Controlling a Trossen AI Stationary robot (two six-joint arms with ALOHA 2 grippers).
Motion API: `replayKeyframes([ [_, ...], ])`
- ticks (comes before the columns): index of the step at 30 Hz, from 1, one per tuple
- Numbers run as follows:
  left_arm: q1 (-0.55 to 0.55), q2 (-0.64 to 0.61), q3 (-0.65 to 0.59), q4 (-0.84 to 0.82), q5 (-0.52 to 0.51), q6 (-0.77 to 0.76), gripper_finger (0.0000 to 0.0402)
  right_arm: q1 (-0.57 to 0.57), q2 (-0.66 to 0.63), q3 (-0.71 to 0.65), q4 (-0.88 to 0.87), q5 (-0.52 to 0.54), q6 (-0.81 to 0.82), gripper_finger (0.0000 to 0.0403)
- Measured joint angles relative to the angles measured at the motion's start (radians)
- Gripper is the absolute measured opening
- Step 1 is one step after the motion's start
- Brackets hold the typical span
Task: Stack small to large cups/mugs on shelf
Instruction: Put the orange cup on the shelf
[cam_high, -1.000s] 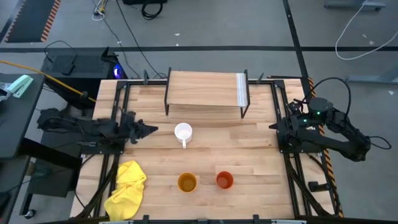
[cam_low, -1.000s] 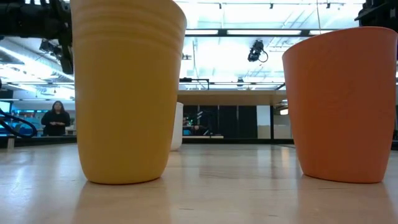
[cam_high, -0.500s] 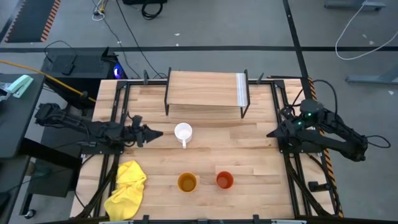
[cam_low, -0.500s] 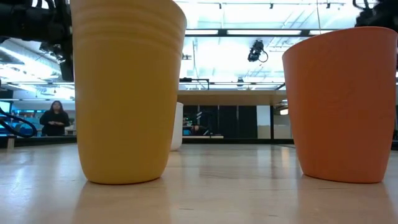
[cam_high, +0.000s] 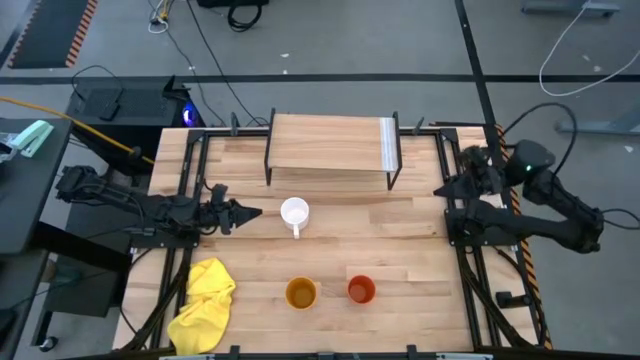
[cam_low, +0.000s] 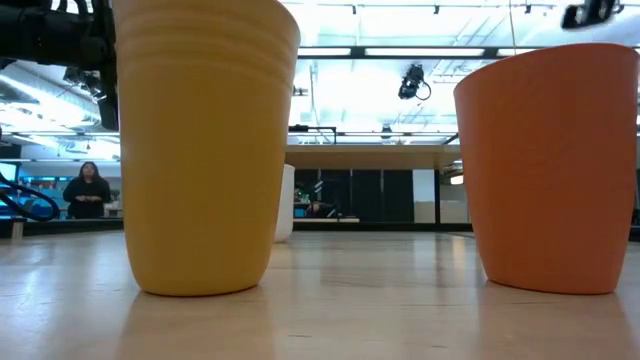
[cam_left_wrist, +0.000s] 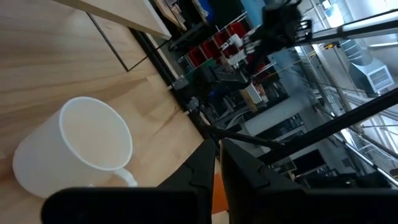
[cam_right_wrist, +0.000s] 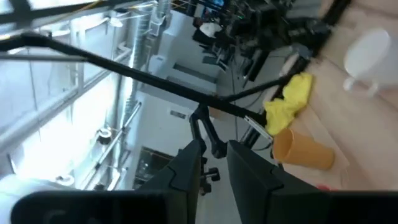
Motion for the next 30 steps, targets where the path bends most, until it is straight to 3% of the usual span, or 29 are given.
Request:
replayKeyframes([
  [4, 0.0, 0.0, 0.0, 0.0, 0.0, 0.0, 0.0026, 0.029, 0.148, 0.195, -0.218, 0.018, -0.18, 0.0084],
  [9, 0.0, 0.0, 0.0, 0.0, 0.0, 0.001, 0.0024, 0.083, 0.31, 0.408, -0.69, 0.222, -0.42, 0.0079],
  [12, 0.0, 0.0, 0.0, 0.0, 0.0, 0.009, 0.0028, 0.129, 0.374, 0.451, -0.811, 0.31, -0.447, 0.0079],
  [20, 0.0, 0.0, 0.0, 0.0, 0.001, 0.011, 0.0026, 0.366, 0.477, 0.406, -0.823, 0.395, -0.316, 0.0079],
  [30, 0.0, 0.0, 0.0, -0.001, 0.001, 0.011, 0.0027, 0.757, 0.652, 0.404, -0.698, 0.645, -0.043, 0.0079],
])
